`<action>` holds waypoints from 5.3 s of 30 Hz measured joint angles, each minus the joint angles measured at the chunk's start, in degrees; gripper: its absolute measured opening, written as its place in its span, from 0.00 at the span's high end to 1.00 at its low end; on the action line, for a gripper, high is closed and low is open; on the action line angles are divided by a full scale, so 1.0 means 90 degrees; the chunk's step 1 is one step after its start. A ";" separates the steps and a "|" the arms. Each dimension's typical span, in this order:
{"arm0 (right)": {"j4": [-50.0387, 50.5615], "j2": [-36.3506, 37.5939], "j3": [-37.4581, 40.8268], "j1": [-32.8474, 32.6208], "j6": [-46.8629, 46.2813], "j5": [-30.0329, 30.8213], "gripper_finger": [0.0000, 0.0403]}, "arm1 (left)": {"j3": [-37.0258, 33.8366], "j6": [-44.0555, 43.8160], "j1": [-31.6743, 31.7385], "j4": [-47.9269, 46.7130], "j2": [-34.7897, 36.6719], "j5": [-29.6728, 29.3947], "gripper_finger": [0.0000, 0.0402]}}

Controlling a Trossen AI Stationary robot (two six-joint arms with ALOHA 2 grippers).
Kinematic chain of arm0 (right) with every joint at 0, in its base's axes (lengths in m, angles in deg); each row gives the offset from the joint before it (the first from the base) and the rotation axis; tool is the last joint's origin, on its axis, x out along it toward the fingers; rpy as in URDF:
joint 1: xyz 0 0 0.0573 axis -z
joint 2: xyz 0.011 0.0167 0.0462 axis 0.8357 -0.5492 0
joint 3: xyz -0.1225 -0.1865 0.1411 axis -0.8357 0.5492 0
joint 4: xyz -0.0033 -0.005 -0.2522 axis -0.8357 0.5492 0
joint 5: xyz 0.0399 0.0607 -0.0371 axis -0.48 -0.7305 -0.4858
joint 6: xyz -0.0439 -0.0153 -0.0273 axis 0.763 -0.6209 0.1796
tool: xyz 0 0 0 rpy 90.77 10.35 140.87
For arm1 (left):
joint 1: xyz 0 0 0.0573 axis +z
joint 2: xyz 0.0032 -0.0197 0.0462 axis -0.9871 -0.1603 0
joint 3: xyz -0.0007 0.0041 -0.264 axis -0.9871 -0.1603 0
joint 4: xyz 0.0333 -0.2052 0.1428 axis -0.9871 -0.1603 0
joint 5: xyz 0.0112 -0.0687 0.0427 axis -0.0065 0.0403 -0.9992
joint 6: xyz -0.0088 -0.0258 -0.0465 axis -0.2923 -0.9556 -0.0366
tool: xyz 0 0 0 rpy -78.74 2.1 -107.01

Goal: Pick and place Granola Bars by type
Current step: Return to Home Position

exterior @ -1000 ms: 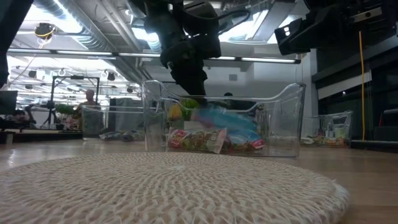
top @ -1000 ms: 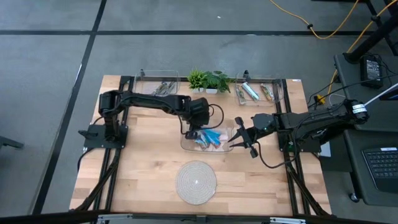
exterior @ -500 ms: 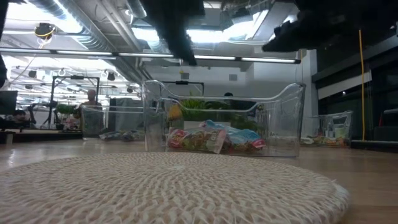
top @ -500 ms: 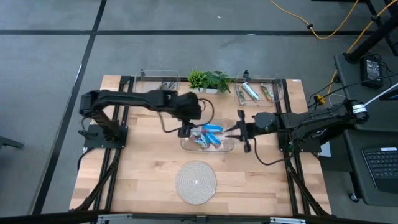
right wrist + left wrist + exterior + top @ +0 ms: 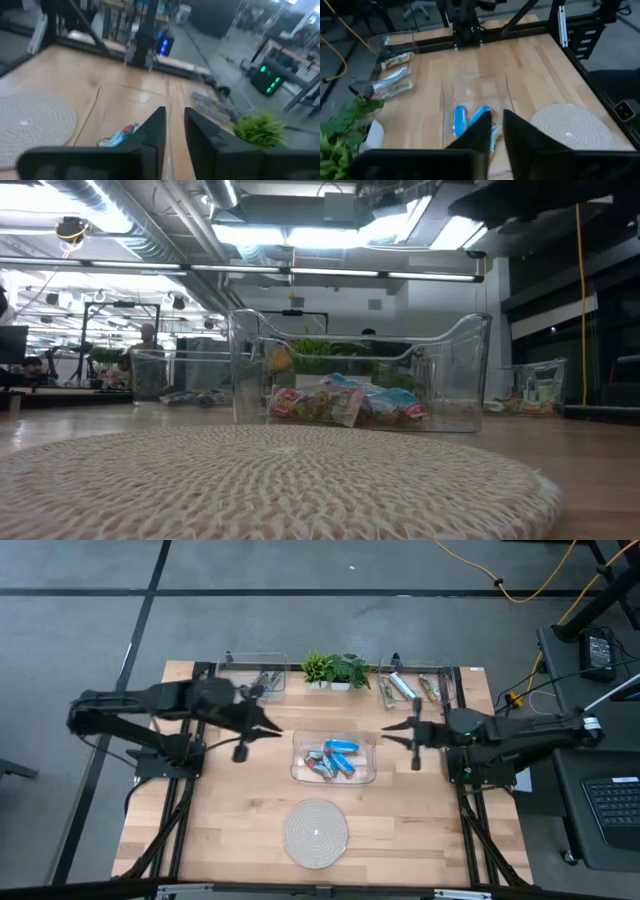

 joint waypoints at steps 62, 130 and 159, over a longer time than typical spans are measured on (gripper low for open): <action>-0.0330 0.4266 0.3425 -0.0034 -0.0586 -0.0263 0.99 | -0.7440 0.0117 0.0472 0.3969 0.6008 -0.0527 0.99; -0.0249 0.4625 0.3433 -0.0032 -0.1140 -0.1585 0.99 | -0.7440 0.0208 0.0472 0.3971 0.6008 -0.0517 0.99; -0.0249 0.4625 0.3433 -0.0032 -0.1140 -0.1583 0.99 | -0.7440 0.0209 0.0472 0.3971 0.6008 -0.0516 0.99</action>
